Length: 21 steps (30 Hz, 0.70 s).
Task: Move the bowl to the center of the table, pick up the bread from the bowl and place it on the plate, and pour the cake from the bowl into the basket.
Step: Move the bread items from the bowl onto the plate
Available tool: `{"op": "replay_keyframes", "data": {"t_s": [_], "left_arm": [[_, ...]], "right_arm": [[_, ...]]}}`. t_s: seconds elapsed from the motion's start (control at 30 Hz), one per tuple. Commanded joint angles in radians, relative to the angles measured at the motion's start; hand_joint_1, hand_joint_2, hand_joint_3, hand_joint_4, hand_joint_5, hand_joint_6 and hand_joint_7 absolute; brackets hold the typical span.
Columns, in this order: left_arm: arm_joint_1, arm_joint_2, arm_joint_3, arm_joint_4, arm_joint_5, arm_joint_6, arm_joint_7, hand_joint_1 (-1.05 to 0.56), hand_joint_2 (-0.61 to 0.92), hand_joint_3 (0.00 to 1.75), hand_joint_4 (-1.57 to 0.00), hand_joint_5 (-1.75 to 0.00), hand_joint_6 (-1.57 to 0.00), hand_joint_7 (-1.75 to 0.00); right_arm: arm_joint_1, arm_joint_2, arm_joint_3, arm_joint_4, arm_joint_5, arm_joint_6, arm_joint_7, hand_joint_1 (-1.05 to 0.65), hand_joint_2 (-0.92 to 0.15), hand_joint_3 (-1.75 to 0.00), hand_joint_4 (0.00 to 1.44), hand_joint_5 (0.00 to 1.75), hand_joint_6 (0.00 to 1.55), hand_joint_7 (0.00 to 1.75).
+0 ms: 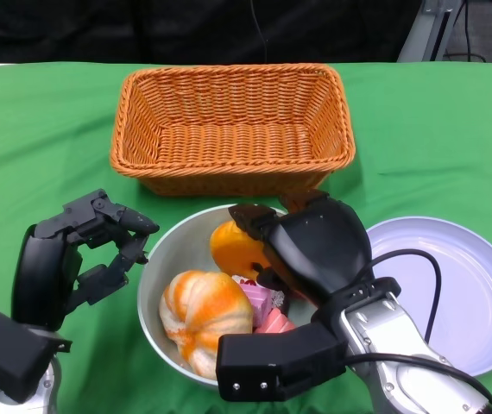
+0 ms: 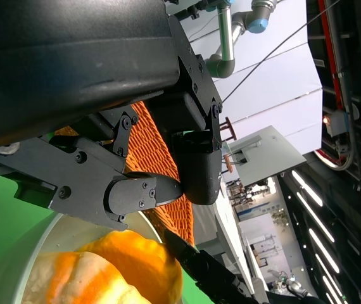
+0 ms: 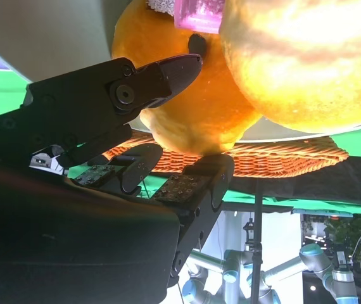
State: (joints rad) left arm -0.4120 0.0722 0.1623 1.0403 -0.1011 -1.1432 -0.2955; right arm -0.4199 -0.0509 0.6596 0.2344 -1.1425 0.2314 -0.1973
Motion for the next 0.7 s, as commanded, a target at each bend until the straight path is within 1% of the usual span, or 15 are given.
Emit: {"op": "replay_keyframes", "data": {"t_s": [0.03, 0.3, 0.5, 0.67, 0.7], "left_arm": [[0.013, 0.021, 0.002, -0.011, 0.006, -0.006, 0.013, -0.17, 0.78, 0.57, -0.83, -1.49, -0.88, -1.08], [0.018, 0.018, 0.001, -0.014, -0.005, -0.007, 0.001, -0.15, 0.75, 0.63, -0.83, -1.5, -0.88, -1.07], [0.018, 0.019, 0.001, -0.016, -0.002, -0.008, 0.005, -0.17, 0.76, 0.62, -0.82, -1.5, -0.89, -1.05], [0.017, 0.018, 0.0, -0.018, 0.001, -0.012, 0.008, -0.17, 0.76, 0.6, -0.82, -1.49, -0.9, -1.03], [0.017, 0.018, 0.0, -0.018, 0.003, -0.012, 0.01, -0.17, 0.76, 0.6, -0.82, -1.49, -0.9, -1.03]], "right_arm": [[-0.022, 0.01, 0.002, 0.028, 0.012, 0.006, 0.011, -0.49, -0.83, 0.0, 0.65, 0.04, 0.64, 0.02], [-0.034, 0.021, 0.009, 0.048, 0.015, 0.025, 0.042, -0.5, -0.86, -0.01, 0.7, 0.05, 0.67, 0.02], [-0.05, 0.018, 0.024, 0.094, -0.002, 0.024, 0.002, -0.48, -0.88, -0.01, 0.83, 0.1, 0.76, 0.04], [-0.058, 0.02, 0.031, 0.13, 0.006, 0.01, -0.047, -0.44, -0.86, 0.0, 0.86, 0.14, 0.79, 0.04], [-0.058, 0.02, 0.031, 0.139, 0.009, 0.005, -0.06, -0.41, -0.85, 0.0, 0.86, 0.16, 0.79, 0.03]]}}
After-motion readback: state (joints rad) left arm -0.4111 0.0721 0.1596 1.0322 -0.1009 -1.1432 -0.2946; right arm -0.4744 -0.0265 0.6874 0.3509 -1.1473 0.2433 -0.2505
